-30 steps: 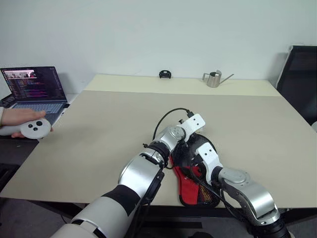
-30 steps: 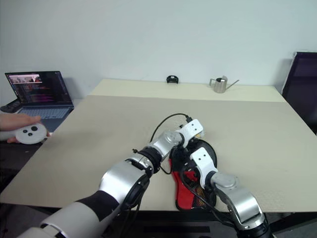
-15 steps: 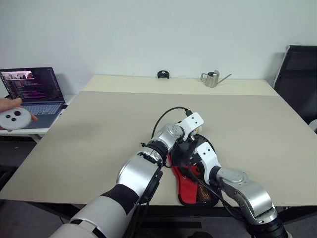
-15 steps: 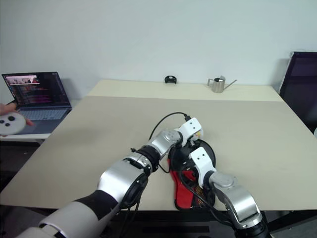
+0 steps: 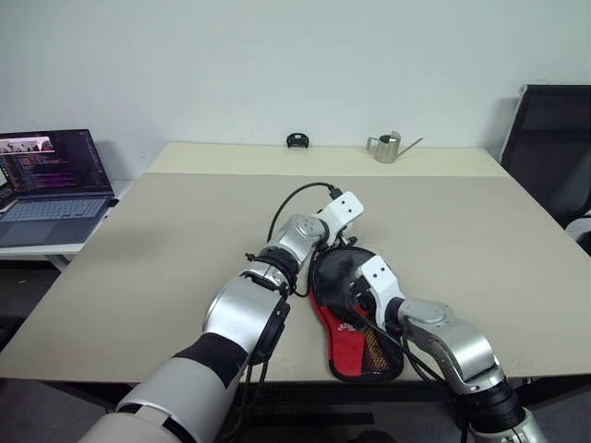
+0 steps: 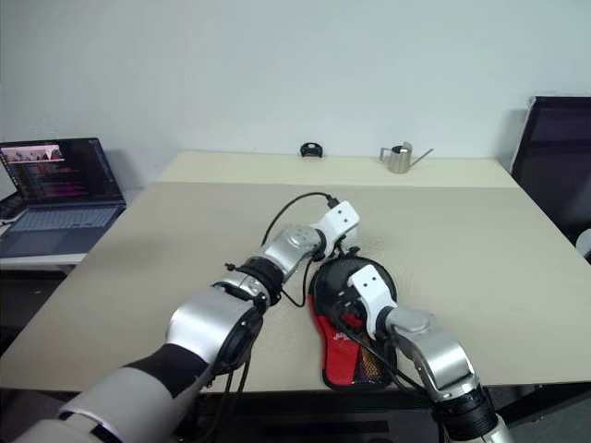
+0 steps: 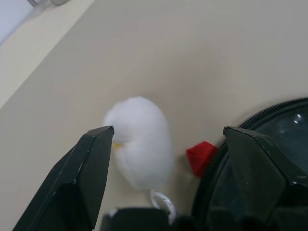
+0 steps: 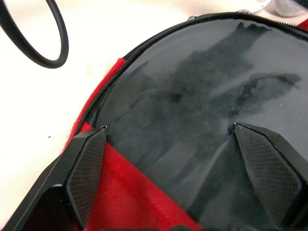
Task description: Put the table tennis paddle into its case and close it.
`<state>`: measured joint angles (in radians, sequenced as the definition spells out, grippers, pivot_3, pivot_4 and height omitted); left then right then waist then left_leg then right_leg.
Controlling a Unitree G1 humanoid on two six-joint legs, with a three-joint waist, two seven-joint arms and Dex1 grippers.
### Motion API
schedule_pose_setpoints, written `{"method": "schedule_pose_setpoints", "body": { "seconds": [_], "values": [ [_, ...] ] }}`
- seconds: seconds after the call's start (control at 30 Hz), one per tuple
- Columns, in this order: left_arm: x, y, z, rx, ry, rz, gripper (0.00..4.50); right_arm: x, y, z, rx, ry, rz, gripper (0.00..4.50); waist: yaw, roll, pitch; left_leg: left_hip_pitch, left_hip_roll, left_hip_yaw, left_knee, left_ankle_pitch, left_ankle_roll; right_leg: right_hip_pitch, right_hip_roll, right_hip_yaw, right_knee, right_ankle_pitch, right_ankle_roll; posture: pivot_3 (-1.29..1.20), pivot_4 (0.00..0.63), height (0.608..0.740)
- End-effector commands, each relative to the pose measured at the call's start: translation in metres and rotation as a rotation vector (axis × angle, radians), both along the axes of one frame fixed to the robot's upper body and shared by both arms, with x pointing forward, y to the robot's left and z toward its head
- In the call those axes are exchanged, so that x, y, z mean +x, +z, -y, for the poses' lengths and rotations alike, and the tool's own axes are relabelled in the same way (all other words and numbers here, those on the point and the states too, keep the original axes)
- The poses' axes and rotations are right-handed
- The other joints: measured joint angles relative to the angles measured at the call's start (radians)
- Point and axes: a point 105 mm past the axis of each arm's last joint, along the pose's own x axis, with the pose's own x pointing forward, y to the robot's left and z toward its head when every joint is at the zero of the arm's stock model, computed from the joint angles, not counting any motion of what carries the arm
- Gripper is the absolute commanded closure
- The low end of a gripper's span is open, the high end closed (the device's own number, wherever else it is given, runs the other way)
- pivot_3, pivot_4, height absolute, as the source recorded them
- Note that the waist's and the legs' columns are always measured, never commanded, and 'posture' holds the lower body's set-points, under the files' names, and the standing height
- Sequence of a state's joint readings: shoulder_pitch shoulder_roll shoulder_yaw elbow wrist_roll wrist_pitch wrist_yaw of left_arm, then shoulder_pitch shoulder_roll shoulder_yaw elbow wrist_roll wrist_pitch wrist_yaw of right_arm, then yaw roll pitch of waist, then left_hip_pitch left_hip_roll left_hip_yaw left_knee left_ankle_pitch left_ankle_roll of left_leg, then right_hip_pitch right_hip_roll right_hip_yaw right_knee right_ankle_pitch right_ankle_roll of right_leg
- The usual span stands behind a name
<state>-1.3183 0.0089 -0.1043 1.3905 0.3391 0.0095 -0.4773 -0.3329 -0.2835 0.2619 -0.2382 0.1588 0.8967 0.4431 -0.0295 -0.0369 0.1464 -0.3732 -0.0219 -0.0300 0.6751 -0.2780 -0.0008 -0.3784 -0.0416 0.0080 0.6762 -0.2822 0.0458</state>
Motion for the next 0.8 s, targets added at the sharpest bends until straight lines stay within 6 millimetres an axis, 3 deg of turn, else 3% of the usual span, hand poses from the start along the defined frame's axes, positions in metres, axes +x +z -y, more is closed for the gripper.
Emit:
{"method": "schedule_pose_setpoints", "body": {
  "seconds": [0.03, 0.17, 0.3, 0.57, 0.67, 0.8],
  "values": [
    [0.004, 0.045, 0.009, -0.098, -0.061, 0.079, 0.53, -0.007, -0.052, 0.02, -0.091, -0.055, -0.197, 0.0, 0.0, 0.0, 0.0, 0.0, 0.0, 0.0, 0.0, 0.0, 0.0, 0.0, 0.0, 0.0, 0.0, 0.0, 0.0, 0.0, 0.15, 0.74],
    [0.002, 0.067, 0.003, -0.171, -0.149, 0.093, 0.53, 0.0, -0.05, 0.027, -0.096, -0.064, -0.183, 0.0, 0.0, 0.0, 0.002, -0.001, 0.0, 0.0, 0.0, 0.0, 0.0, 0.0, 0.0, 0.0, 0.0, 0.0, 0.0, 0.0, 0.15, 0.74],
    [-0.005, 0.074, -0.011, -0.213, -0.254, 0.062, 0.53, 0.004, -0.048, 0.038, -0.095, -0.075, -0.177, 0.0, 0.0, 0.0, 0.002, 0.0, 0.0, 0.0, -0.002, 0.0, 0.0, -0.001, -0.001, 0.0, -0.001, 0.0, 0.0, 0.0, 0.15, 0.74],
    [-0.018, 0.062, -0.063, -0.246, -0.324, 0.012, 0.53, 0.006, -0.028, 0.064, -0.087, -0.06, -0.138, 0.0, 0.006, 0.001, 0.003, -0.001, -0.002, 0.0, -0.008, 0.0, 0.0, -0.001, -0.005, 0.001, -0.006, 0.003, -0.005, 0.0, 0.15, 0.74],
    [-0.036, 0.053, -0.08, -0.265, -0.368, -0.032, 0.53, 0.006, -0.012, 0.07, -0.068, -0.032, -0.107, 0.0, 0.005, 0.002, 0.003, -0.006, -0.002, -0.004, -0.012, 0.0, 0.0, -0.003, -0.005, -0.002, -0.013, 0.003, -0.006, 0.0, 0.15, 0.74],
    [-0.067, 0.047, -0.084, -0.305, -0.411, -0.023, 0.53, 0.003, 0.006, 0.075, -0.042, 0.013, -0.084, 0.0, 0.008, 0.004, 0.004, -0.018, -0.002, -0.006, -0.012, 0.0, 0.0, -0.012, -0.007, -0.002, -0.016, 0.003, -0.006, 0.0, 0.15, 0.74]
  ]
}}
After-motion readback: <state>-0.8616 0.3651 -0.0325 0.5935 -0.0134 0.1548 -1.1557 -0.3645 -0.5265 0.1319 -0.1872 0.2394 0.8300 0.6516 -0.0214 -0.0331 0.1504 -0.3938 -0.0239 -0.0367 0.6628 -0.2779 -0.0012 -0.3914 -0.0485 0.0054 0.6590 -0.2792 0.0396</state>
